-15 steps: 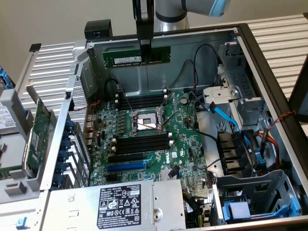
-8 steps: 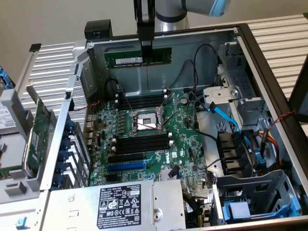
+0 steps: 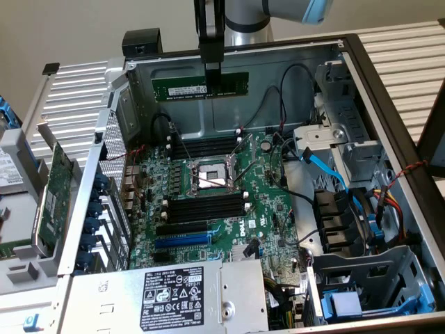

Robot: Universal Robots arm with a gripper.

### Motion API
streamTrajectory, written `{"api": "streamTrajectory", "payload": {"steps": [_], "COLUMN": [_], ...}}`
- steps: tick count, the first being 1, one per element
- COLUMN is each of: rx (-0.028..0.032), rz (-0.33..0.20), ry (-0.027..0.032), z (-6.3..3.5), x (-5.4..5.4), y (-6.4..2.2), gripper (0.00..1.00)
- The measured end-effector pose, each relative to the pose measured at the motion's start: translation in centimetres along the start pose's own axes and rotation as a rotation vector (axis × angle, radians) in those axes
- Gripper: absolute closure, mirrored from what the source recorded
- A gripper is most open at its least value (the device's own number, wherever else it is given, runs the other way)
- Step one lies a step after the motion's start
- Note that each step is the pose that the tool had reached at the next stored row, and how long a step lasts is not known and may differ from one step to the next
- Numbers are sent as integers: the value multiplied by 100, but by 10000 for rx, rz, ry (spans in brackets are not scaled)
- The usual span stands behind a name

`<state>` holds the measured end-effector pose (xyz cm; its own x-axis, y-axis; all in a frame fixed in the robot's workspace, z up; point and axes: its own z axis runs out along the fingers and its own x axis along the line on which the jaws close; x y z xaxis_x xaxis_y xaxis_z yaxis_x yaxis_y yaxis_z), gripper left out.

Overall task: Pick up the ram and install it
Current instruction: 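Insert the ram into the slot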

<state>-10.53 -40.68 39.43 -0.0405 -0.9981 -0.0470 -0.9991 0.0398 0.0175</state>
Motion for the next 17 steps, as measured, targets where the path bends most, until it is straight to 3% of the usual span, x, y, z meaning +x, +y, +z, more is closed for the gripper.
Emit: {"api": "streamTrajectory", "payload": {"steps": [2, 4, 5, 7, 12, 17], "rx": [4, 11, 12, 14, 22, 21], "rz": [2, 3, 4, 5, 14, 33], "ry": [31, 224, 276, 316, 335, 287], "z": [3, 7, 9, 17, 79, 155], "x": [-4, -38, -50, -81, -88, -85], "y": [0, 1, 2, 4, 12, 12], "gripper": [87, 87, 87, 87, 87, 87]}}
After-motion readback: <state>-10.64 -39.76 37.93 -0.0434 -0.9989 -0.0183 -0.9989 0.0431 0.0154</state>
